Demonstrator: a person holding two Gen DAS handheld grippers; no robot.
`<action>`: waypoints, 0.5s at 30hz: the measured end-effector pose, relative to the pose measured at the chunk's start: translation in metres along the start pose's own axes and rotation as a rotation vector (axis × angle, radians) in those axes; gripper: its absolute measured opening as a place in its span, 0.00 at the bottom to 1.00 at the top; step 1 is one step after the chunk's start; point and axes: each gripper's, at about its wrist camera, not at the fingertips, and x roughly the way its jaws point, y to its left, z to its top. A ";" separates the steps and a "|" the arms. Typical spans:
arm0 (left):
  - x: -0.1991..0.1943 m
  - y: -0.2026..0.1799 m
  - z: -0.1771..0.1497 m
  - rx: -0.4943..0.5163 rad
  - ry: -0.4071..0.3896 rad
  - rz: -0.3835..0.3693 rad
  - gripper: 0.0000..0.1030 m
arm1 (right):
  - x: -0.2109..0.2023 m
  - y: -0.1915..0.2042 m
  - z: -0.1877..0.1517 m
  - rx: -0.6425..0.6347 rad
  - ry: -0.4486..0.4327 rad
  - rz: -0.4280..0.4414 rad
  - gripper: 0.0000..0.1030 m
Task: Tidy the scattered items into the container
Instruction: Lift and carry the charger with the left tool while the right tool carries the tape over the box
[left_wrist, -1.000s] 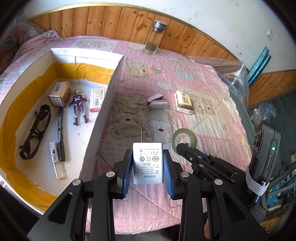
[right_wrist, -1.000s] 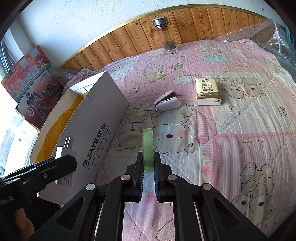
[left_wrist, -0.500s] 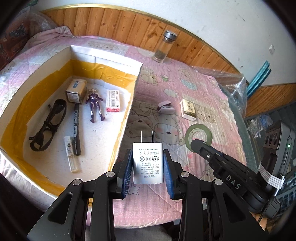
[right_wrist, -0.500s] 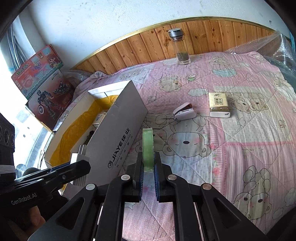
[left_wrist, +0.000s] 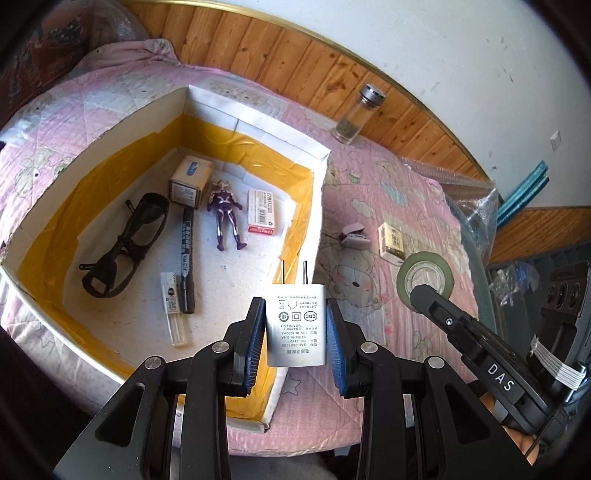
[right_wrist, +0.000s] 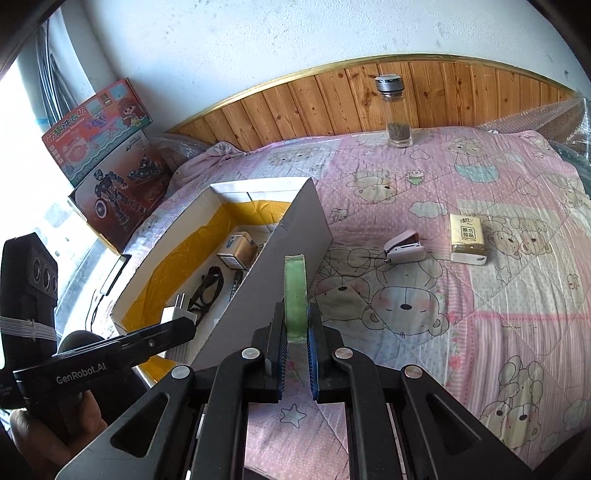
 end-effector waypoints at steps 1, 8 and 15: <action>0.000 0.003 0.001 -0.011 -0.001 -0.002 0.32 | 0.000 0.003 0.001 -0.006 0.002 0.004 0.10; 0.000 0.023 0.008 -0.079 -0.004 -0.010 0.32 | 0.005 0.023 0.009 -0.050 0.010 0.022 0.10; -0.002 0.043 0.013 -0.137 -0.018 -0.003 0.32 | 0.013 0.042 0.014 -0.093 0.023 0.038 0.10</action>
